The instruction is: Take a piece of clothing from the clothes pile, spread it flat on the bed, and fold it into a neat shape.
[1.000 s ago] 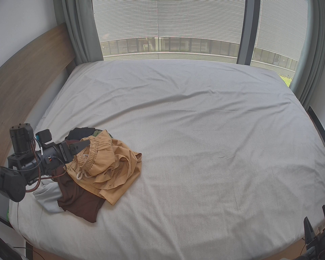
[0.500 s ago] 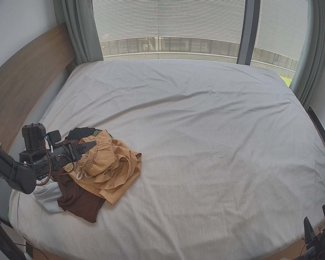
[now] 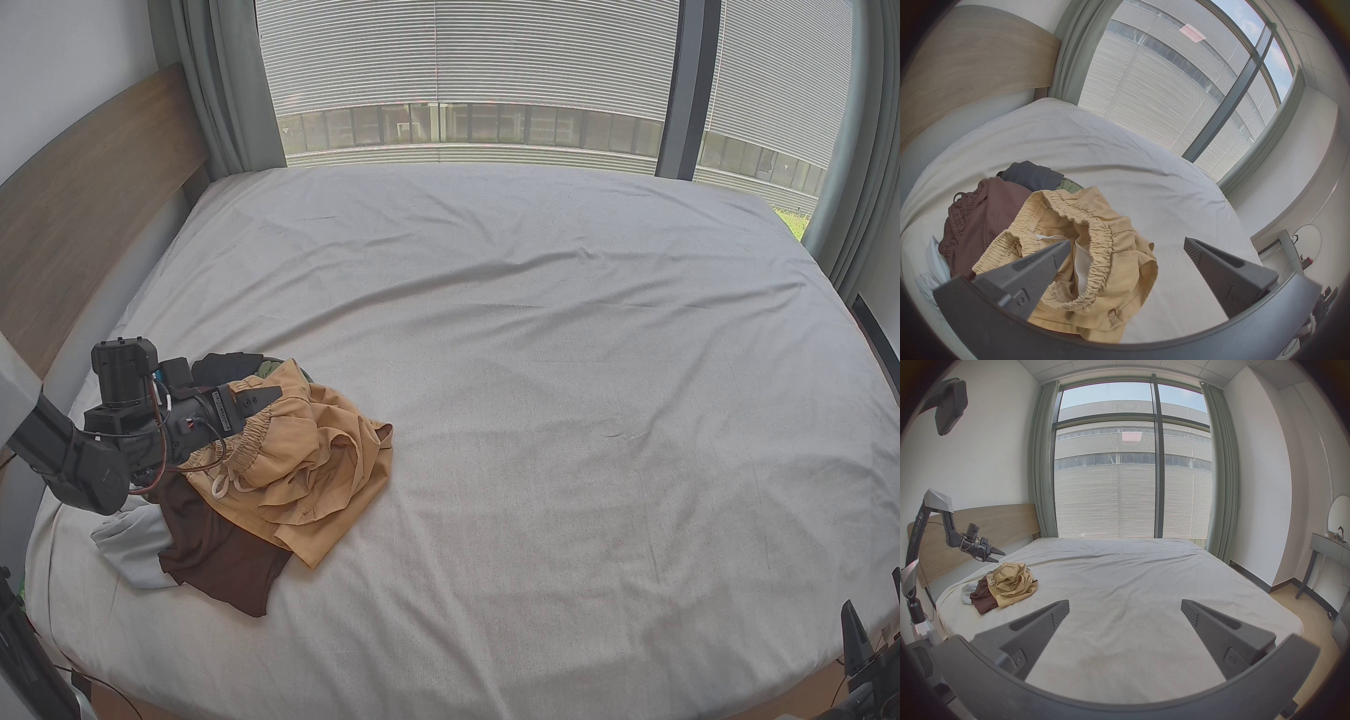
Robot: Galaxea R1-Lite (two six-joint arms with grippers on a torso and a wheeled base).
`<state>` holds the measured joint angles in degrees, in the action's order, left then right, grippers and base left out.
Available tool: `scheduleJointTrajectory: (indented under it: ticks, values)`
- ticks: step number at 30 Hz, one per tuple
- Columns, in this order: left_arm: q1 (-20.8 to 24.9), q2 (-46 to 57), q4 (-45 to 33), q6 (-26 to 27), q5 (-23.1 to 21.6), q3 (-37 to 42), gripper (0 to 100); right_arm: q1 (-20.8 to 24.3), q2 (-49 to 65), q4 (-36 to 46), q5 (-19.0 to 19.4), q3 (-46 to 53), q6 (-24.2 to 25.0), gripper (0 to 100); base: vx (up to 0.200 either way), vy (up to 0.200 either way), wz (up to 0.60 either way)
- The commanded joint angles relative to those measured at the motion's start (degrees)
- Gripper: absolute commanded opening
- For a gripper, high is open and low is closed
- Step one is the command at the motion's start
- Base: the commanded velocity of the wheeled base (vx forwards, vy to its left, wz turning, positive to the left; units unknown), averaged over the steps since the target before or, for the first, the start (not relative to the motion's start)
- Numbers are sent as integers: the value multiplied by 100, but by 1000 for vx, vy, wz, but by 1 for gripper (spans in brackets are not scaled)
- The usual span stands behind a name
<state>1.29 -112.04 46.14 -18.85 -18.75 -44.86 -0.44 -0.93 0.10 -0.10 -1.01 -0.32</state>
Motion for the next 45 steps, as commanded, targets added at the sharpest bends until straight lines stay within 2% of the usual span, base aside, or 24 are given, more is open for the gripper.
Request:
scheduleJointTrajectory:
  ticks: [1,6,13,34,35,45]
  values:
    - [11,-397,0,-14,3,-216,100,0,31,-1,1,92,-3,100,0,0,0]
    - [3,-661,0,-14,12,-392,100,0,31,-1,1,92,-3,100,0,0,0]
    - [73,-933,9,-295,3,-699,100,0,31,-1,1,92,-3,100,0,0,0]
    - [240,-1417,70,-348,38,-1183,100,0,31,-1,1,92,-3,100,0,0,0]
    - [240,-1417,70,-348,38,-1183,0,0,31,-1,1,92,-3,100,0,0,0]
    - [240,-1469,79,-330,38,-1148,0,0,31,-1,1,92,-3,100,0,0,0]
